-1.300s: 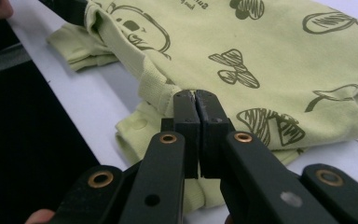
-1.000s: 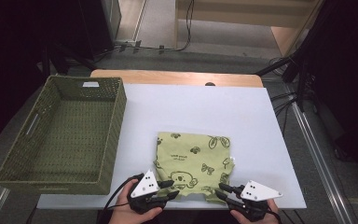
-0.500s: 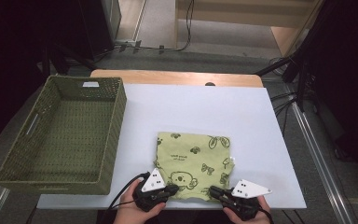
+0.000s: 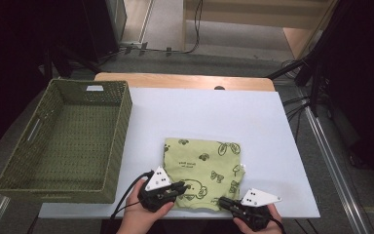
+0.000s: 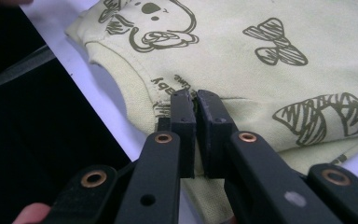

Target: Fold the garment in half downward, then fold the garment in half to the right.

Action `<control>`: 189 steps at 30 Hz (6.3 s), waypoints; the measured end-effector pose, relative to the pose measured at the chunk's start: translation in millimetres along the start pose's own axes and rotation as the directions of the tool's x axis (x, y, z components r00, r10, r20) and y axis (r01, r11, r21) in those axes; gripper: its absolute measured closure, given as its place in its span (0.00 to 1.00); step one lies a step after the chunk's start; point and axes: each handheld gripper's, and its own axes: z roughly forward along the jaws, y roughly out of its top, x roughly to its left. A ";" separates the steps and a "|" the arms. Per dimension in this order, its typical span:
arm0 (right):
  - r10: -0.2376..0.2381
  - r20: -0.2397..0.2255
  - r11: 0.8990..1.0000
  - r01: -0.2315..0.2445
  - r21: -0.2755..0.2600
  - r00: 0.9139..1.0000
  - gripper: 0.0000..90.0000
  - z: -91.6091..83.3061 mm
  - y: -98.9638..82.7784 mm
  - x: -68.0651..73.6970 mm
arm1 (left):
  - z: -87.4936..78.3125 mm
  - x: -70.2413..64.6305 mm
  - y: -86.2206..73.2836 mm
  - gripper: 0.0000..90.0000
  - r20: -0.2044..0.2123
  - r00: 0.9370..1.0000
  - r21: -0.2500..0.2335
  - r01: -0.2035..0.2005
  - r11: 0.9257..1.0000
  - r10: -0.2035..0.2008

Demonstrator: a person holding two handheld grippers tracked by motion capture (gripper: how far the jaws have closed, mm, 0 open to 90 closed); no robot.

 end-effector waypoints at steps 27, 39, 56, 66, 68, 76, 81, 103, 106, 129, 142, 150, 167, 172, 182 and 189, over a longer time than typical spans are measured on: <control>-0.011 -0.016 1.000 0.011 0.002 1.000 0.94 0.1 -0.3 -2.4 | 51.6 113.1 44.9 0.95 -0.266 0.943 0.003 0.208 0.978 -0.200; -0.001 -0.025 1.000 0.001 0.000 1.000 0.94 0.5 -0.5 -3.7 | 59.4 124.4 34.3 0.59 -0.326 0.921 0.022 0.233 0.972 -0.213; 0.078 0.035 0.993 -0.075 -0.088 0.996 0.51 -15.7 35.3 -37.9 | 54.5 126.6 33.8 0.96 -0.216 0.946 0.007 0.247 0.969 -0.240; 0.226 0.176 0.971 -0.207 -0.124 0.958 0.49 3.7 70.7 -116.5 | 42.9 125.0 37.9 0.96 -0.193 0.948 -0.061 0.247 0.967 -0.255; 0.244 0.196 0.969 -0.228 -0.101 0.950 0.49 11.4 71.6 -128.4 | 41.0 126.4 38.2 0.96 -0.189 0.947 -0.075 0.251 0.965 -0.261; 0.255 0.192 0.966 -0.260 -0.002 0.948 0.52 40.9 70.4 -155.4 | 37.9 129.0 38.5 0.96 -0.167 0.945 -0.106 0.265 0.958 -0.280; 0.244 0.154 0.968 -0.251 0.025 0.957 0.78 44.1 73.6 -157.4 | 35.5 130.3 39.2 0.96 -0.158 0.942 -0.126 0.280 0.952 -0.298; 0.232 0.232 0.972 -0.219 -0.079 0.945 0.69 33.3 102.4 -174.7 | 35.1 130.9 48.2 0.96 -0.199 0.924 -0.210 0.286 0.935 -0.328; 0.235 0.217 0.971 -0.216 -0.106 0.947 0.58 26.8 103.5 -166.5 | 35.3 129.3 48.6 0.96 -0.204 0.928 -0.205 0.271 0.941 -0.312; 0.078 0.061 0.980 -0.065 -0.191 0.995 0.00 16.5 107.6 -51.1 | 32.4 122.0 55.6 0.96 -0.181 0.939 -0.210 0.252 0.945 -0.291; 0.013 -0.016 0.984 -0.016 -0.177 1.000 0.05 36.9 100.6 5.2 | 30.9 121.6 57.2 0.96 -0.183 0.940 -0.212 0.248 0.945 -0.288; -0.020 -0.063 0.990 0.011 -0.139 0.998 0.14 56.0 96.3 35.3 | 31.8 123.1 56.6 0.96 -0.185 0.938 -0.211 0.252 0.944 -0.292; -0.048 -0.009 0.999 0.048 -0.018 0.999 0.36 97.9 77.6 65.1 | 33.0 124.9 55.9 0.96 -0.195 0.935 -0.209 0.257 0.944 -0.298; -0.071 0.021 0.997 0.071 0.003 0.997 0.36 100.7 75.9 69.4 | 33.5 125.4 55.6 0.96 -0.198 0.933 -0.209 0.259 0.943 -0.300; -0.107 0.070 0.993 0.103 0.057 0.992 0.41 104.9 74.2 74.4 | 35.8 127.8 54.9 0.96 -0.209 0.927 -0.212 0.267 0.940 -0.310; -0.179 0.150 0.982 0.168 0.087 0.972 0.48 108.3 72.4 84.0 | 37.9 129.9 54.3 0.96 -0.218 0.924 -0.211 0.270 0.939 -0.315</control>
